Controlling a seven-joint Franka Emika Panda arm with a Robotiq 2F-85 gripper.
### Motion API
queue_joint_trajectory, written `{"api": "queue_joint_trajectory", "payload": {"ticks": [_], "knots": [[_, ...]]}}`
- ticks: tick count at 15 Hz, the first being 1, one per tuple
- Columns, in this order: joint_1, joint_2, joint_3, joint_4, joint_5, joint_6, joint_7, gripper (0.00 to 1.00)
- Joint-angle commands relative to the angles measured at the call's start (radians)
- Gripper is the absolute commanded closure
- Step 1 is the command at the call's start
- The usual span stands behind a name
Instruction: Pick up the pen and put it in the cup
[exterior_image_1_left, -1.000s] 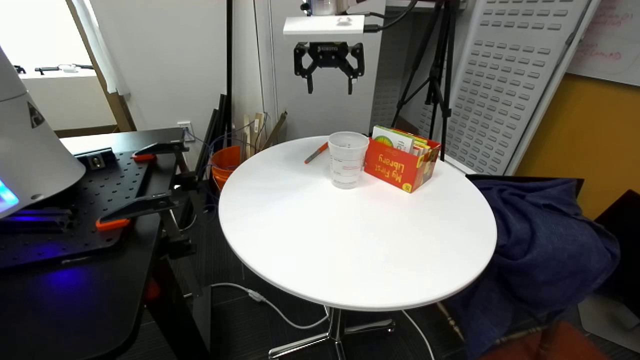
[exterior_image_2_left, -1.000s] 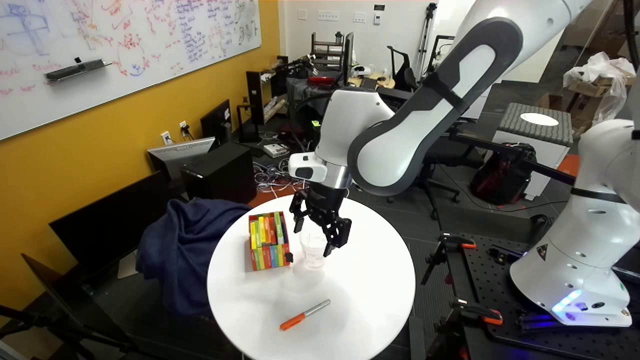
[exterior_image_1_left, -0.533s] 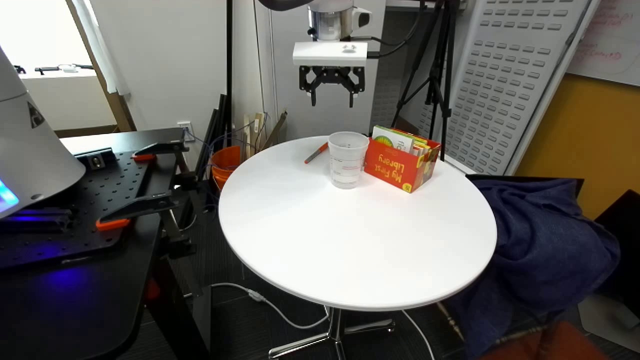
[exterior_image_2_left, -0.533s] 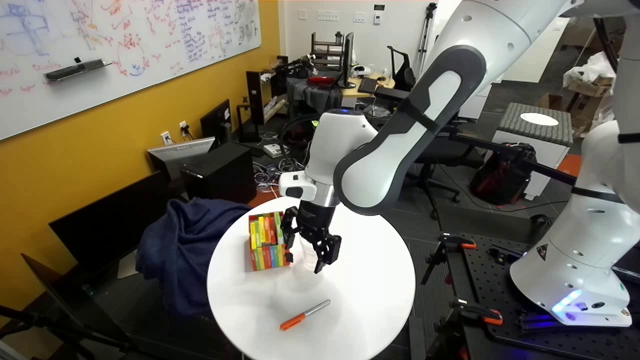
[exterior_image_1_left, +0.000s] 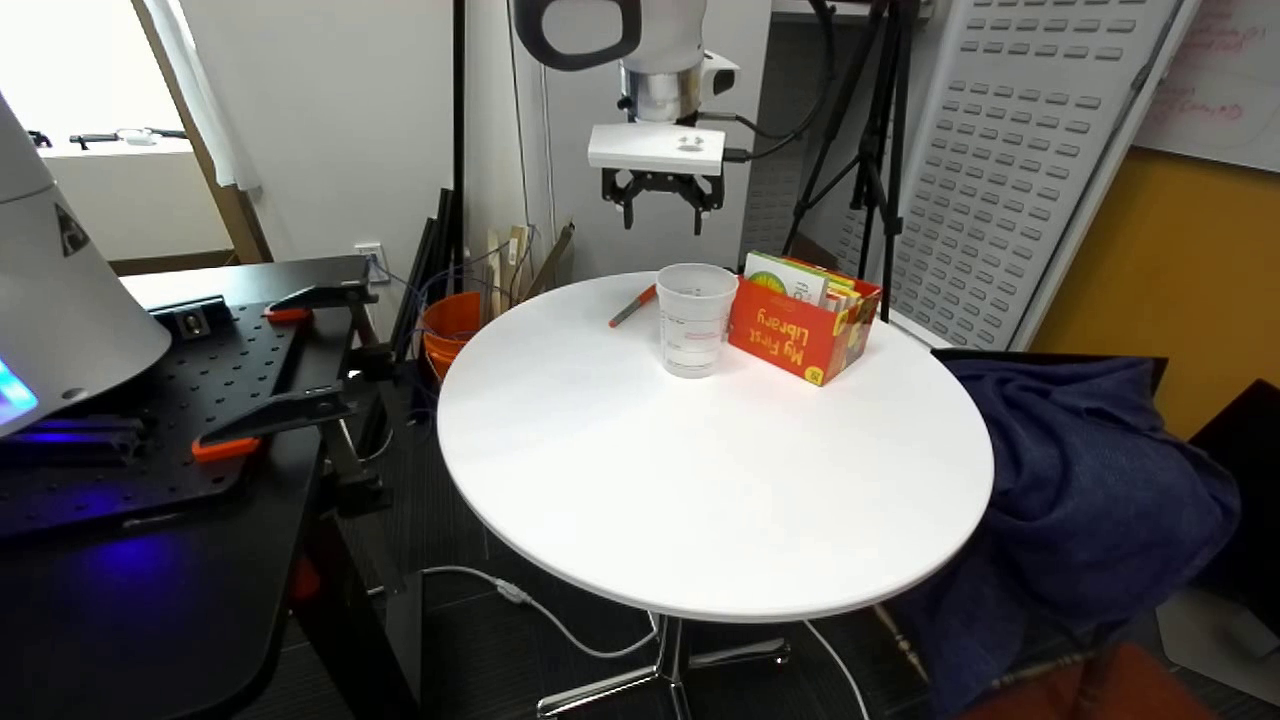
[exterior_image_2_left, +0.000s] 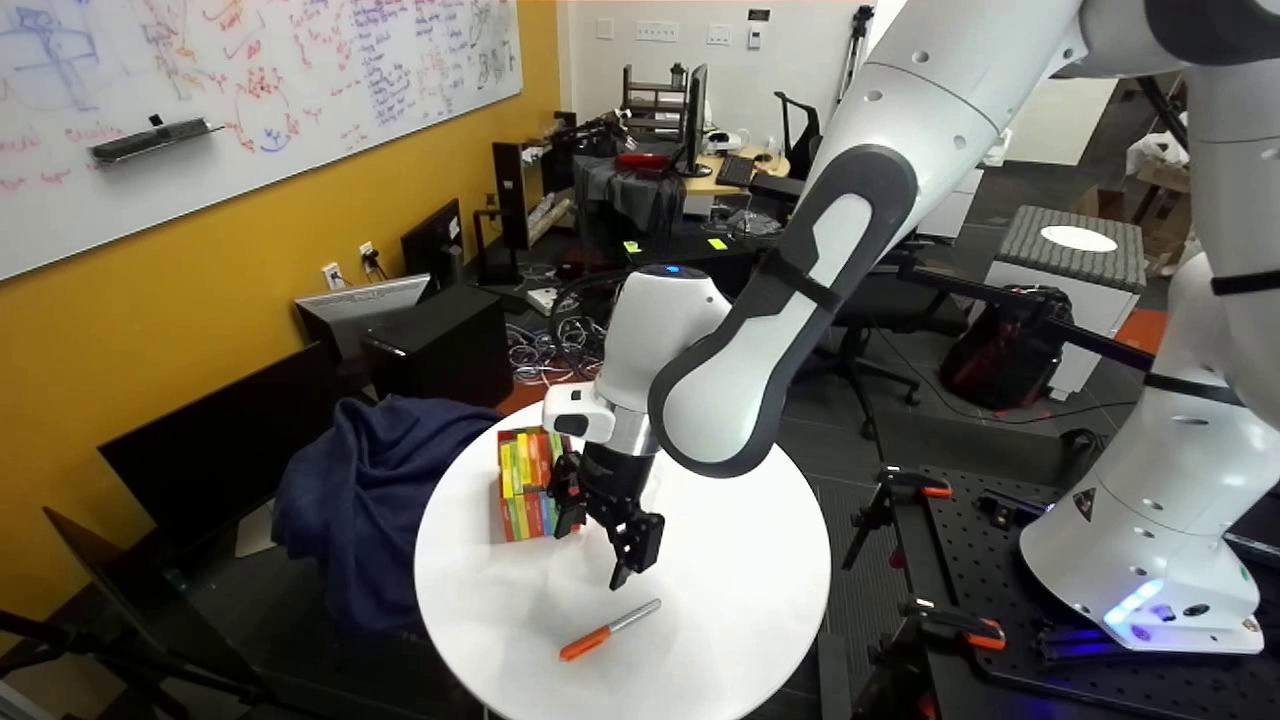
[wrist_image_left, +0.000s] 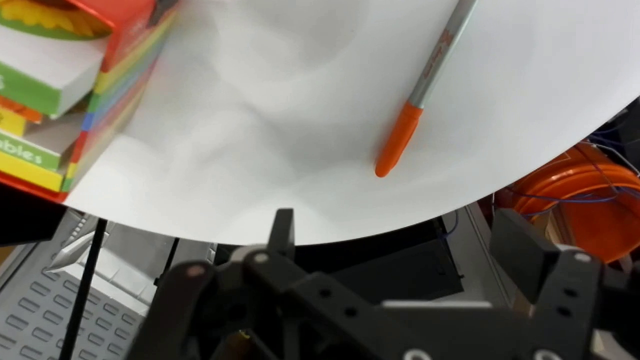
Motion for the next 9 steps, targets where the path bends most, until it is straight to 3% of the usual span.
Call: {"api": "queue_joint_trajectory", "payload": {"ticks": [1,9], "knots": [[-0.032,0.073,0.047,0.04,-0.029,0.044,0.055,0.0],[-0.023,0.206,0.045,0.121,-0.144,0.06,0.179,0.0]]}}
